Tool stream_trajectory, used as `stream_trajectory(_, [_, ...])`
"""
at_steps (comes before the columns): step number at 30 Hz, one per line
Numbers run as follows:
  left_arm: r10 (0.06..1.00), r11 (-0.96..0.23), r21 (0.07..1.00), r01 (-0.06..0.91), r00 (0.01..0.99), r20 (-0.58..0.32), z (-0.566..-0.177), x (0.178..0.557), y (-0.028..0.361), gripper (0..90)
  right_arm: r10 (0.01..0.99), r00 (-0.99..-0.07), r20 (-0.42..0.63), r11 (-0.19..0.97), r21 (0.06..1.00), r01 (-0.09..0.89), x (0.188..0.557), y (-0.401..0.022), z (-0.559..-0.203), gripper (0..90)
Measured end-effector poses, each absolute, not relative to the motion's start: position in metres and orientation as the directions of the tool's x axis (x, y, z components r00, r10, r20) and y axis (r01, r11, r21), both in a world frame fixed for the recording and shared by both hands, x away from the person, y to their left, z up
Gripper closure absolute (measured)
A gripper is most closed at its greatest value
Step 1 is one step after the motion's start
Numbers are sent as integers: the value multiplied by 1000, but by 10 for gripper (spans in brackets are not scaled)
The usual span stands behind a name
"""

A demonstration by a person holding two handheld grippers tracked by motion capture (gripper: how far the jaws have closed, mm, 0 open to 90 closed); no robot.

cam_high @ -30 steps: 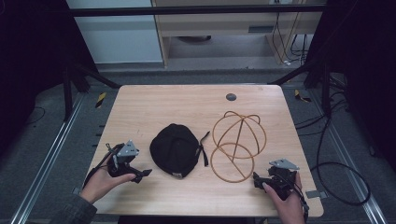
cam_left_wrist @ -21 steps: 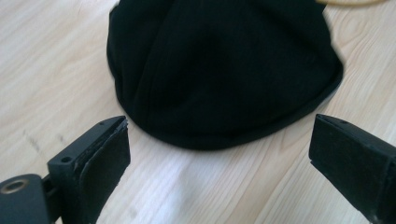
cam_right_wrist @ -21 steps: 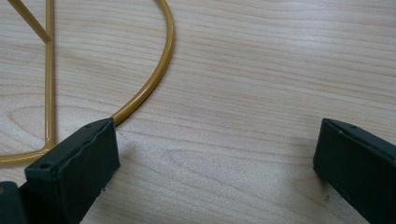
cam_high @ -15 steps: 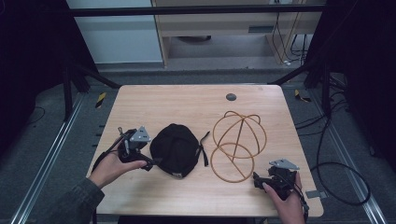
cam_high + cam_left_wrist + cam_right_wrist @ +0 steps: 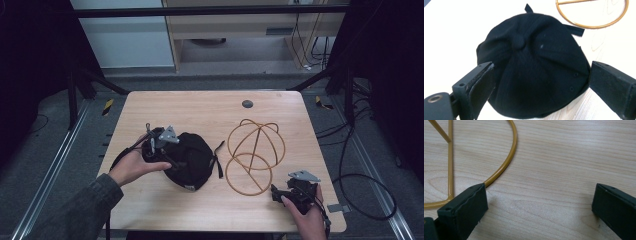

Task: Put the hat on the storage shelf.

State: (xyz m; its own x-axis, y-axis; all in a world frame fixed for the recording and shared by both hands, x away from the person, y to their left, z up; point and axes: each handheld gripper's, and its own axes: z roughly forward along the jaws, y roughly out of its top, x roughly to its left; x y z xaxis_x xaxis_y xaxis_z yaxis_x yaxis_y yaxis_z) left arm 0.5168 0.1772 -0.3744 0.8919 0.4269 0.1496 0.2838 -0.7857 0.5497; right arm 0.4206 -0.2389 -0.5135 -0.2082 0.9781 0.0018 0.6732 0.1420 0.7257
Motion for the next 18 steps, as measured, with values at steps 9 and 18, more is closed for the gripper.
stream_trajectory(9, [415,-814,508,281,894,171,-371,532,161,150,978,-208,2,142,726,673,421,-239,-513,4])
stream_trajectory(18, [426,-827,457,328,896,128,-378,553,156,348,979,-206,4,139,724,676,421,-239,-513,4])
